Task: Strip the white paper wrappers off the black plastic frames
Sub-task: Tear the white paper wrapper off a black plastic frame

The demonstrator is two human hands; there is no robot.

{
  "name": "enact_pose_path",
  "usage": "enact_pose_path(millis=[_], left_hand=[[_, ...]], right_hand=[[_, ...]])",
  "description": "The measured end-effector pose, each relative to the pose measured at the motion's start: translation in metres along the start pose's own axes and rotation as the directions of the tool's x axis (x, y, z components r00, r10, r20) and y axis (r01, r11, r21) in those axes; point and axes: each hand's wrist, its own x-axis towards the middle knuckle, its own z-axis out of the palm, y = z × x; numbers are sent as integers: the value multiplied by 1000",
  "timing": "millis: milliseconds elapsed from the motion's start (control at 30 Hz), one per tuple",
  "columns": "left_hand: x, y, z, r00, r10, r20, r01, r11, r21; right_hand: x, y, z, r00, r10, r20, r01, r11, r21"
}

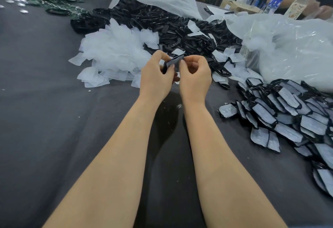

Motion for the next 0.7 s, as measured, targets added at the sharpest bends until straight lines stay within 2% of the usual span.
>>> enact_pose_path(millis=[67,167,267,700], left_hand=[[1,0,-2,999,-19,27,20,999,-37],[1,1,-4,994,-77,77,85,991,-102],[1,1,-4,988,-106,116,119,986,-112],[2,3,-7,970,-190,155,216,959,-181]], right_hand=[[4,1,-4,996,81,40,-84,993,81],[11,4,-10,955,204,216,-251,942,221],[13,7,-11,907,225,355,-325,911,253],[19,8,-15,922,249,298,-324,916,237]])
